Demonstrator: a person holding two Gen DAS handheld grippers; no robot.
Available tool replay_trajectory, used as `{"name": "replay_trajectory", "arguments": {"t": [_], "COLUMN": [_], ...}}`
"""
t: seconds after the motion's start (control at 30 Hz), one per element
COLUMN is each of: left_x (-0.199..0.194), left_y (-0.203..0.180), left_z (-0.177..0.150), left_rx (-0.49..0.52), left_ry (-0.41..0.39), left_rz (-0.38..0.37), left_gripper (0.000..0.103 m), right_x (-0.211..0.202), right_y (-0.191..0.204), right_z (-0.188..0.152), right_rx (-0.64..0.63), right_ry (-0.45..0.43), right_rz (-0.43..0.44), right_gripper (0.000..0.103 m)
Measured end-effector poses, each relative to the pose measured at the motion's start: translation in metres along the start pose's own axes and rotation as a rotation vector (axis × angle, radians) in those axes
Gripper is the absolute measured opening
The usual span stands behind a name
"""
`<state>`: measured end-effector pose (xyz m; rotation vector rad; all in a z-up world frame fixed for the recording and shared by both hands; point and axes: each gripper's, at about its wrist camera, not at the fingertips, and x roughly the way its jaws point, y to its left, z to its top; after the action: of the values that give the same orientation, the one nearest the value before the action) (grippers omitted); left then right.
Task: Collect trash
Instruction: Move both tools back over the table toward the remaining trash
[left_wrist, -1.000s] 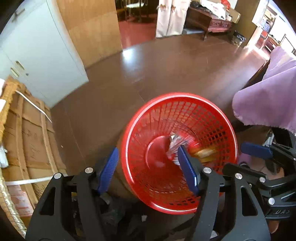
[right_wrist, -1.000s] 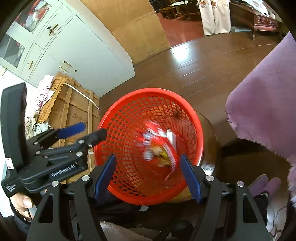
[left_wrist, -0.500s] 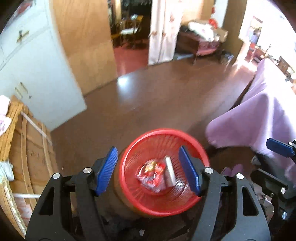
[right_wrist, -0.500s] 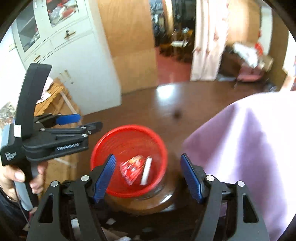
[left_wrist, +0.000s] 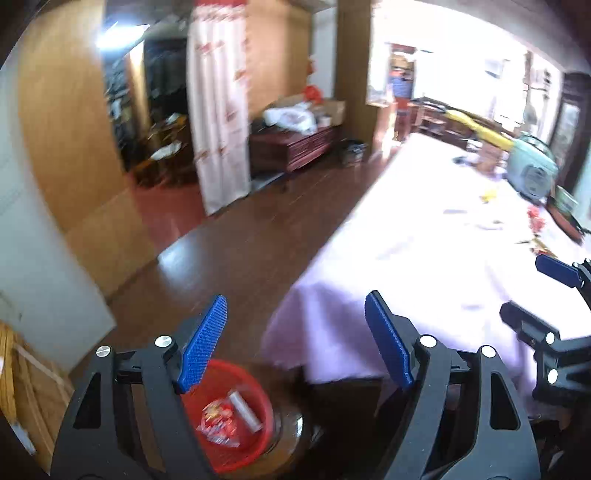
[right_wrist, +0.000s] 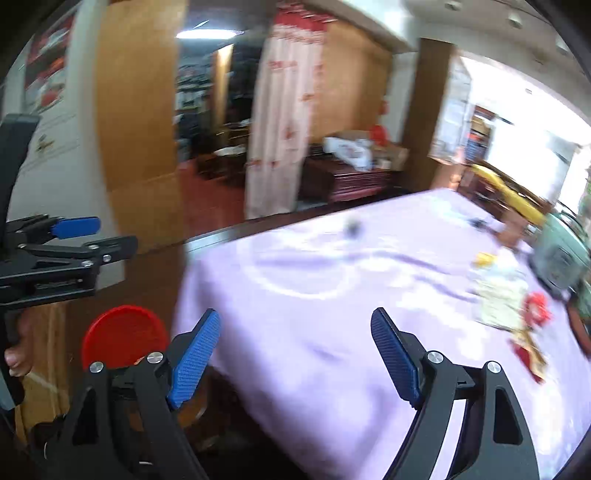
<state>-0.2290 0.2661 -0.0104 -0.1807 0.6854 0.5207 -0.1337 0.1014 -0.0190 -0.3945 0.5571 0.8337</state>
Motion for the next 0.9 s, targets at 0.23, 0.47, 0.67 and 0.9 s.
{"name": "replay_trajectory", "arguments": {"t": [0.23,0.47,0.67,0.9], "left_x": [0.015,0.066,0.111,0.132], "left_y": [-0.101,-0.200,-0.265,-0.292], "left_z": [0.034,0.060,0.076,0.083], "left_rx": [0.081,0.175,0.273,0.286], "left_ry": [-0.043,0.012,0.089,0.137], "left_rz": [-0.098,-0.215,-0.266,-0.322], "left_gripper": [0.086,0.091,0.091,0.091], "right_x": [-0.041,-0.057,-0.043,0.017], "right_y": [-0.125,-0.247,-0.324,-0.357], "right_z": [-0.023,-0.059,-0.089,-0.096], "right_rx": [0.121,0.247,0.291,0.275], "right_ry": [-0.037,0.009,0.079,0.201], "right_rz": [-0.205,-0.347,-0.356,-0.259], "right_gripper": [0.092,0.094,0.094,0.094]}}
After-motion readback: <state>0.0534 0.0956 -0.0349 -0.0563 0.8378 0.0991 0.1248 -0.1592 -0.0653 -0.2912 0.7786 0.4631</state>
